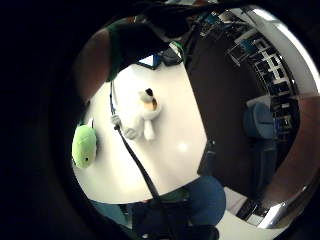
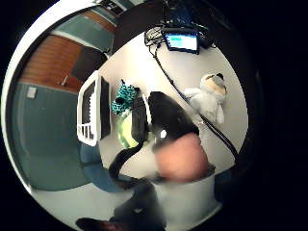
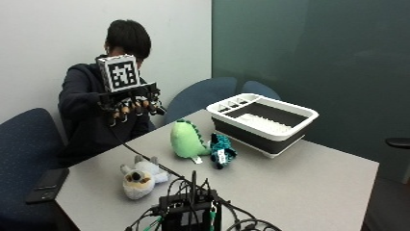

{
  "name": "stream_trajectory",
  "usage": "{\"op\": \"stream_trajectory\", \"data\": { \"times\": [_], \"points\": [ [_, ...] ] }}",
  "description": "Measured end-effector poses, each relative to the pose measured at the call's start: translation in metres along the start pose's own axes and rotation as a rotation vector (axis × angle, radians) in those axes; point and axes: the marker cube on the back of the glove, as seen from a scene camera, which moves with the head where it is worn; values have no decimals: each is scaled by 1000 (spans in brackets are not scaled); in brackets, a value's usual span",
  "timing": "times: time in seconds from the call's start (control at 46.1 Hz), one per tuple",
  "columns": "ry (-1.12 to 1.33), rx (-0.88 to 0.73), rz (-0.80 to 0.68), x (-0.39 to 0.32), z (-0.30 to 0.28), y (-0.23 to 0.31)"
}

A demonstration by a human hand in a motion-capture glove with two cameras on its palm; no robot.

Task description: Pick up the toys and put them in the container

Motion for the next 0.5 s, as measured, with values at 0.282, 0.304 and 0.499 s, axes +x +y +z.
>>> {"op": "stream_trajectory", "data": {
  "times": [0.282, 0.304, 0.499],
  "points": [
    [29, -27, 18, 10, 25, -6],
    [33, -25, 16, 11, 26, -6],
    [49, -55, 32, 15, 37, -9]
  ]
}}
